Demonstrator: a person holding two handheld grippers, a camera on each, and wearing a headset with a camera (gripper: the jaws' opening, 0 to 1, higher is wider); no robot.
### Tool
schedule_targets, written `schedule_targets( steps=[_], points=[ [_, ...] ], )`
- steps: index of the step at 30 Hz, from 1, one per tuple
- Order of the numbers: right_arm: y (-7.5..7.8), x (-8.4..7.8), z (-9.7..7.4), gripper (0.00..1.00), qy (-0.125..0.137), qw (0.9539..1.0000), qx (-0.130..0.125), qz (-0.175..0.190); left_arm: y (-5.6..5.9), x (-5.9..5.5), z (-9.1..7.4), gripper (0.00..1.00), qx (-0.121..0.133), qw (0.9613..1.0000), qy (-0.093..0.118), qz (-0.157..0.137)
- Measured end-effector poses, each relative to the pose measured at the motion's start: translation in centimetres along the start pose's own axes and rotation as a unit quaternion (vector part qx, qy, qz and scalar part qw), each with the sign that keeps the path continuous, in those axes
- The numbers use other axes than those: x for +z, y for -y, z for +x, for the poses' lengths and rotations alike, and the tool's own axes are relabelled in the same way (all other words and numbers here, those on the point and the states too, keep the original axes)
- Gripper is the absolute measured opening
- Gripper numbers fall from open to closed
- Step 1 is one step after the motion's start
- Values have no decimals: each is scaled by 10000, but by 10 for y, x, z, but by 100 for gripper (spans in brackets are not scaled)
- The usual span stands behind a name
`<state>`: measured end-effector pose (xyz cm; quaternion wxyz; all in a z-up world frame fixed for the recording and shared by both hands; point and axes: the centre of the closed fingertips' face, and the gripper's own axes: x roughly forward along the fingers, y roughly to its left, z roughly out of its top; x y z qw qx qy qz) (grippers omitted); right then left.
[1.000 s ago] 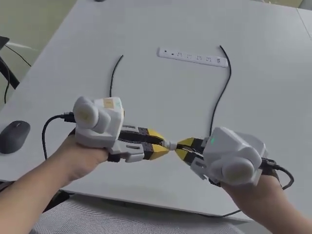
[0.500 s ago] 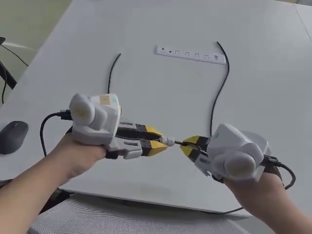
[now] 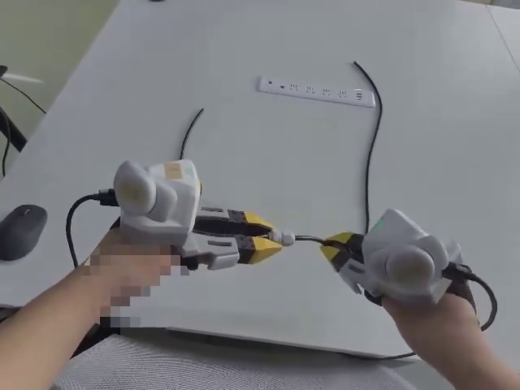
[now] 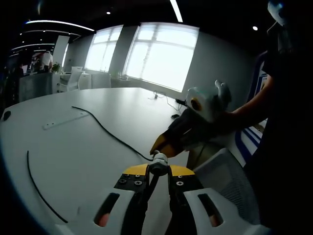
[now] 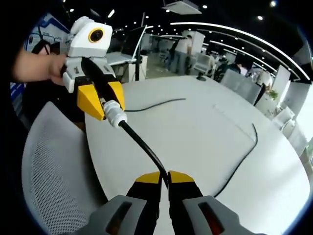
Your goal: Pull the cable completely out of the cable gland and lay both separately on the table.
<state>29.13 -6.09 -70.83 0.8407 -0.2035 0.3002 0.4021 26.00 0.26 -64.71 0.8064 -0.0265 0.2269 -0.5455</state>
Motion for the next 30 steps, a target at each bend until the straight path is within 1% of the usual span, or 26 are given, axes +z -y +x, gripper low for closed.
schedule_targets(
  steps=[2, 3, 5, 6, 10, 13, 18, 20, 22, 24, 29, 30],
  points=[
    [5, -5, 2, 0, -24, 9995, -97, 303, 1, 0, 1, 15, -2, 10000, 17, -31],
    [9, -9, 2, 0, -85, 9987, -167, 475, 1, 1, 0, 15, 13, 10000, 34, -26],
    [15, -13, 2, 0, -131, 9980, -248, 575, 1, 1, 0, 15, 24, 10000, 37, -24],
    [15, -16, 3, 0, -156, 9975, -249, 636, 2, 2, 0, 15, 18, 10000, 26, -9],
    [15, -24, 5, 0, -246, 9966, -260, 746, 2, 0, 1, 15, 32, 10000, -50, 35],
    [14, -25, 4, 0, -258, 9963, -267, 771, 3, -1, 3, 15, 40, 10000, -75, 41],
    [14, -26, 2, 0, -187, 9967, -239, 748, 3, -2, 3, 15, 82, 9999, -128, 79],
    [13, -26, 0, 1, -138, 9969, -201, 752, 2, -3, 2, 15, 112, 9997, -154, 122],
    [13, -24, -2, 1, -55, 9979, -208, 613, 0, -3, 0, 15, 145, 9997, -149, 121],
    [13, -22, -5, 1, -36, 9988, -235, 421, -1, -1, -1, 15, 172, 9997, -130, 115],
    [8, -23, -10, 2, -98, 9996, -242, 137, -3, 3, -2, 15, 250, 9995, -109, 153],
    [9, -22, -12, 2, -89, 9996, -270, 33, -3, 4, -1, 15, 261, 9995, -80, 164]
  ],
)
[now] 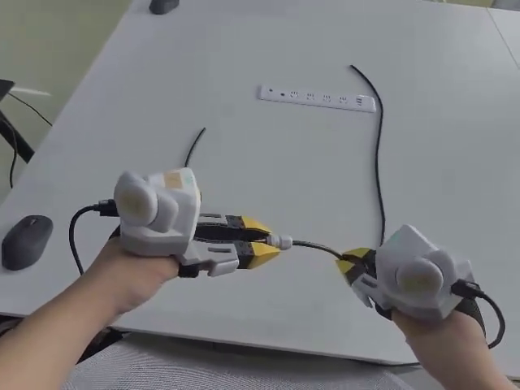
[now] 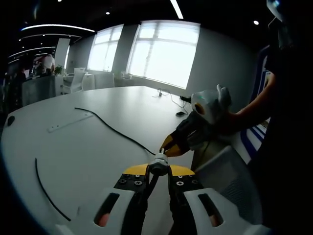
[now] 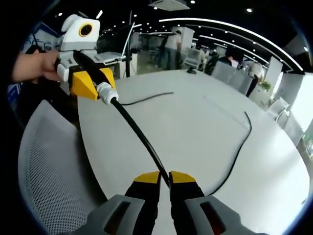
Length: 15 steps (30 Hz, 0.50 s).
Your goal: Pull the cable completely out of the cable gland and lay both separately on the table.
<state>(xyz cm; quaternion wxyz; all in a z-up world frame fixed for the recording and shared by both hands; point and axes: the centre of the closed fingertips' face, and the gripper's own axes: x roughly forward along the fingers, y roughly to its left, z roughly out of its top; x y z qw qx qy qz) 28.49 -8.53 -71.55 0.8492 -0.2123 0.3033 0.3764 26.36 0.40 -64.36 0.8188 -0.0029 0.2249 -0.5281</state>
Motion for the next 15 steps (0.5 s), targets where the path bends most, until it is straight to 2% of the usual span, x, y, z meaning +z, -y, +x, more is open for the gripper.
schedule_targets(
  steps=[2, 3, 7, 9, 12, 15],
  points=[
    [0, 7, -7, 6, 45, 9999, -42, -95, 1, 2, 0, 15, 3, 10000, 22, 14],
    [-2, 16, -12, 8, 153, 9996, -40, -225, 1, 3, 1, 15, 4, 10000, 13, 30],
    [-15, 46, -24, 12, 391, 9940, -2, -1026, 1, 5, 1, 15, 17, 10000, -4, 87],
    [-25, 59, -26, 12, 507, 9903, 27, -1297, 1, 6, 1, 15, 21, 10000, 3, 97],
    [-36, 69, -23, 11, 559, 9881, 86, -1429, 1, 6, 1, 15, 10, 10000, 6, 31],
    [-41, 77, -18, 10, 585, 9818, -21, -1806, 1, 5, 1, 15, 0, 10000, -25, 51]
  ],
)
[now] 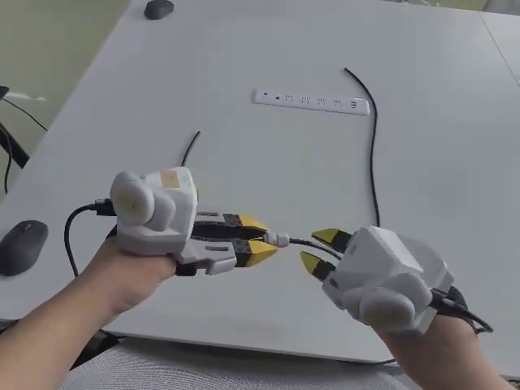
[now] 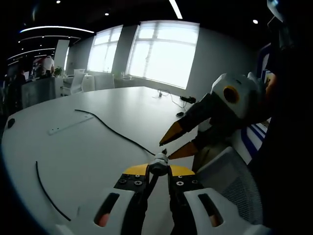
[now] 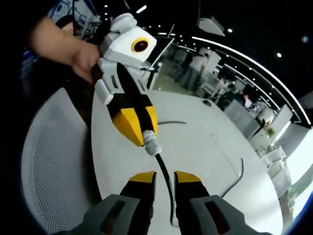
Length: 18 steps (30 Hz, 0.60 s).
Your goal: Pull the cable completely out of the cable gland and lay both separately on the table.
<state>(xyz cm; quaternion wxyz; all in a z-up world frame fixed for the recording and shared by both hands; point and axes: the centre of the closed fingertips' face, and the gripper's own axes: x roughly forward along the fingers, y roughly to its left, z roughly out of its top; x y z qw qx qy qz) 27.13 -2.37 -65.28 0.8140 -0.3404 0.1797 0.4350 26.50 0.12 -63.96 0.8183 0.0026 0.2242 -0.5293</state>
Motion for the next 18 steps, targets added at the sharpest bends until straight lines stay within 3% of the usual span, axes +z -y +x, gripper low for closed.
schedule_targets(
  steps=[3, 6, 9, 13, 18],
  points=[
    [-4, 8, 3, 8, 54, 9999, 53, -77, 1, 0, 0, 15, -12, 10000, 2, -11],
    [-2, 10, 4, 7, 59, 9993, 5, -379, 1, 0, 0, 15, -31, 10000, -6, -23],
    [-4, 10, 6, 4, 65, 9996, 94, -274, 2, 0, -1, 15, -33, 10000, 32, -58],
    [-9, 8, 8, 2, 23, 9990, 140, -417, 1, -3, -2, 15, -39, 10000, 3, -58],
    [-12, 4, 11, 1, 16, 9997, 240, -59, 1, -7, -2, 15, -34, 10000, -67, -25]
  ],
)
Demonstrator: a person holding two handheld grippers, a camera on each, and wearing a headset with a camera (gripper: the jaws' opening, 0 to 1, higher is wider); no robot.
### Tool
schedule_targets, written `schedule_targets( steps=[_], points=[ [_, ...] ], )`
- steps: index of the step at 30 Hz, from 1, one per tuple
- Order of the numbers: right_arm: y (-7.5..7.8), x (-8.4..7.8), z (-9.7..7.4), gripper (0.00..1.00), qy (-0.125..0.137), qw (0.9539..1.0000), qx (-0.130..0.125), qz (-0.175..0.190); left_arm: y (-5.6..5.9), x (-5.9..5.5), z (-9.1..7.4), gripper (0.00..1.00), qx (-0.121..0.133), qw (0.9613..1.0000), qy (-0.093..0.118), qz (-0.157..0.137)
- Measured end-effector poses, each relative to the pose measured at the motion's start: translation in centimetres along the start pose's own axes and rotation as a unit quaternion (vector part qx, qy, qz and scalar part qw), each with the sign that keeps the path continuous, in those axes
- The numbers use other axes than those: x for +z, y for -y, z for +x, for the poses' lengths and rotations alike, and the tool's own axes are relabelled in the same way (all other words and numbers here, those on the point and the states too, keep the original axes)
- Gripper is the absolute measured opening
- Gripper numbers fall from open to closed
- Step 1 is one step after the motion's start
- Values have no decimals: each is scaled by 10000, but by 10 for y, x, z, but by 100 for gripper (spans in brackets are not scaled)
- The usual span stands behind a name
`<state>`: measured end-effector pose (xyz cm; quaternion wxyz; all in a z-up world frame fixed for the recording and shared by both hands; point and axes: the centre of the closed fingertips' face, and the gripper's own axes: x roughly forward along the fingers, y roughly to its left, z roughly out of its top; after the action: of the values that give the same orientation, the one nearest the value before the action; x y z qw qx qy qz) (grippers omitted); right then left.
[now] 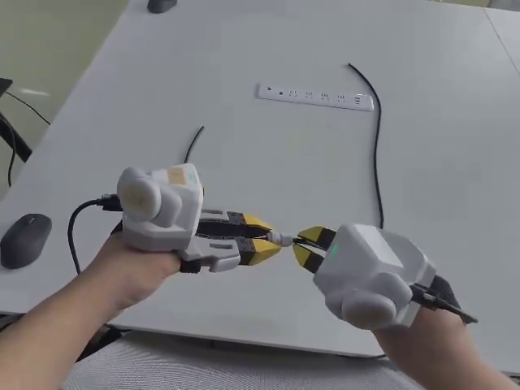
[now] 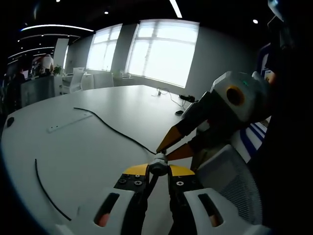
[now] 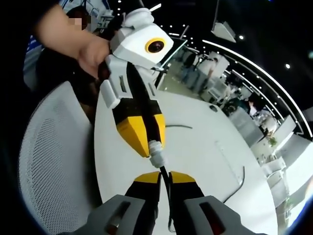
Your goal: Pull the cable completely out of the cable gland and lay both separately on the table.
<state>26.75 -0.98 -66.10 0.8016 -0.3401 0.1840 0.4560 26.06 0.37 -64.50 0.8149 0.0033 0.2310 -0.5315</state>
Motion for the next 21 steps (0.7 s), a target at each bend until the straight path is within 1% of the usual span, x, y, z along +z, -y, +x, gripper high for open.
schedule_targets(
  steps=[2, 7, 9, 11, 12, 13, 16, 19, 21],
  points=[
    [-1, -1, 0, 1, -27, 9998, 18, 171, 0, -2, 1, 15, 13, 10000, -41, 27],
    [0, -3, 0, 1, -32, 9985, 23, 544, 1, -2, 2, 15, 26, 10000, -70, 42],
    [-1, -5, 1, 0, -13, 9981, 77, 614, 1, -3, 2, 15, 31, 10000, -77, 54],
    [0, -5, 0, 0, 2, 9969, 95, 777, 1, -2, 2, 15, 37, 9999, -63, 71],
    [0, -6, 0, 0, 6, 9969, 96, 779, 1, -2, 2, 15, 39, 9999, -63, 110],
    [1, -7, 0, 0, -6, 9968, 73, 791, 1, -2, 3, 15, 41, 9999, -63, 107],
    [5, -13, -1, 0, -33, 9941, 2, 1085, 0, -1, 3, 15, 58, 9999, -41, 90],
    [4, -16, -2, 0, -33, 9934, -4, 1144, 1, -1, 3, 15, 50, 9999, -46, 117],
    [6, -23, -2, 0, -100, 9920, -42, 1258, 0, -1, 3, 15, 62, 9999, -36, 98]
  ],
)
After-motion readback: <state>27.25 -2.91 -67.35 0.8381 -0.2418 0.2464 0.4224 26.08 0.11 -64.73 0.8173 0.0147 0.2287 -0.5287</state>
